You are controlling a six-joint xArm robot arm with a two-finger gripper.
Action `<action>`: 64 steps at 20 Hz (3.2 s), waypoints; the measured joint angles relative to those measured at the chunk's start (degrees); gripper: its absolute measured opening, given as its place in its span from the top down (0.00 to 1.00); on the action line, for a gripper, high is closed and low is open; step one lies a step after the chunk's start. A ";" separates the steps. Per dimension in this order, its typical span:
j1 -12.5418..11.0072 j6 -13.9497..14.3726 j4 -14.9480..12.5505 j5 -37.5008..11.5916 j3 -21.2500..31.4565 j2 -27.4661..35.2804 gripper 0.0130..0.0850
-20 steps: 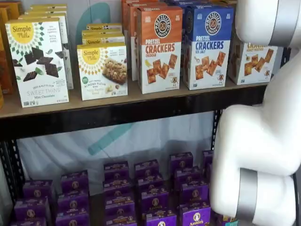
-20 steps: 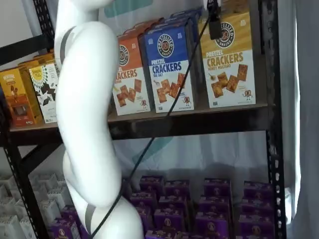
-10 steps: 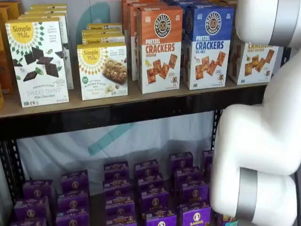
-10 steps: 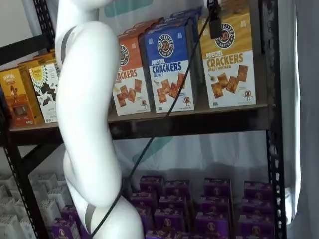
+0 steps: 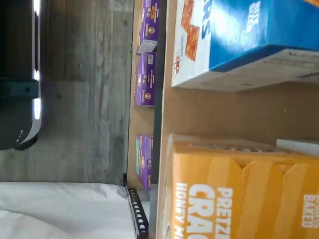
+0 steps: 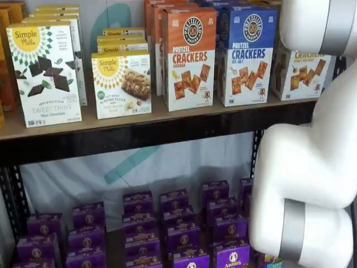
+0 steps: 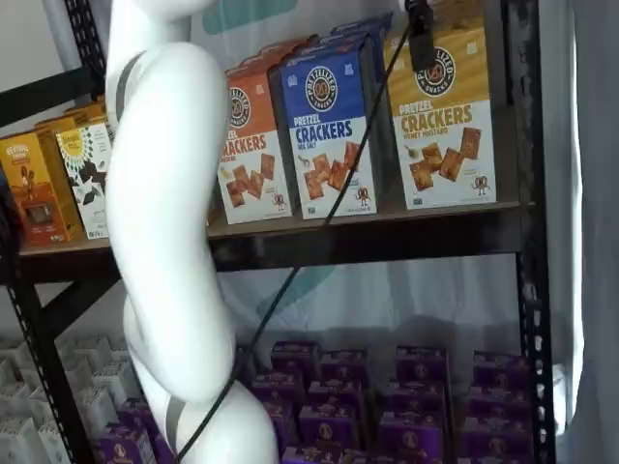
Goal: Retrieve the yellow and white box located on the top shelf, the sixth one from the left
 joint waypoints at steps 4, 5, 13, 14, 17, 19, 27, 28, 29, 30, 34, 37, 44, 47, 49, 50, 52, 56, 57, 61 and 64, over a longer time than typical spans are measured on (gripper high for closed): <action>-0.04 -0.08 -0.17 0.14 0.36 -0.22 0.17; -0.09 -0.11 -0.08 0.00 0.61 -0.35 0.17; -0.20 0.02 0.84 -1.20 2.29 -1.06 0.33; -0.16 0.04 0.85 -1.41 2.49 -1.15 0.33; -0.01 0.20 0.96 -1.81 2.87 -1.24 0.33; 0.12 0.33 1.01 -1.92 2.93 -1.20 0.33; 0.39 0.65 1.12 -1.89 2.92 -1.13 0.44; 0.35 0.64 1.14 -1.82 2.86 -1.13 0.44; 0.31 0.58 1.12 -1.78 2.85 -1.19 0.44; 0.22 0.48 1.10 -1.84 2.97 -1.37 0.44; -0.49 -0.19 1.23 -1.81 3.77 -2.55 0.44; -1.14 -0.72 1.27 -0.88 4.09 -3.43 0.44; -3.60 -2.52 1.88 3.36 5.70 -7.34 0.44; -4.64 -3.46 1.82 4.81 7.08 -9.45 0.44; -5.18 -4.08 1.42 5.99 8.38 -11.27 0.44; -5.35 -4.30 1.22 6.53 9.09 -12.18 0.44; -5.48 -4.51 0.85 7.64 10.42 -13.88 0.44; -4.88 -4.08 0.13 10.00 12.74 -16.83 0.44; -4.41 -3.74 -0.15 10.53 13.35 -17.56 0.44; -0.76 -0.57 -1.26 12.28 17.21 -21.48 0.44; 2.02 1.96 -1.81 13.04 19.33 -23.34 0.44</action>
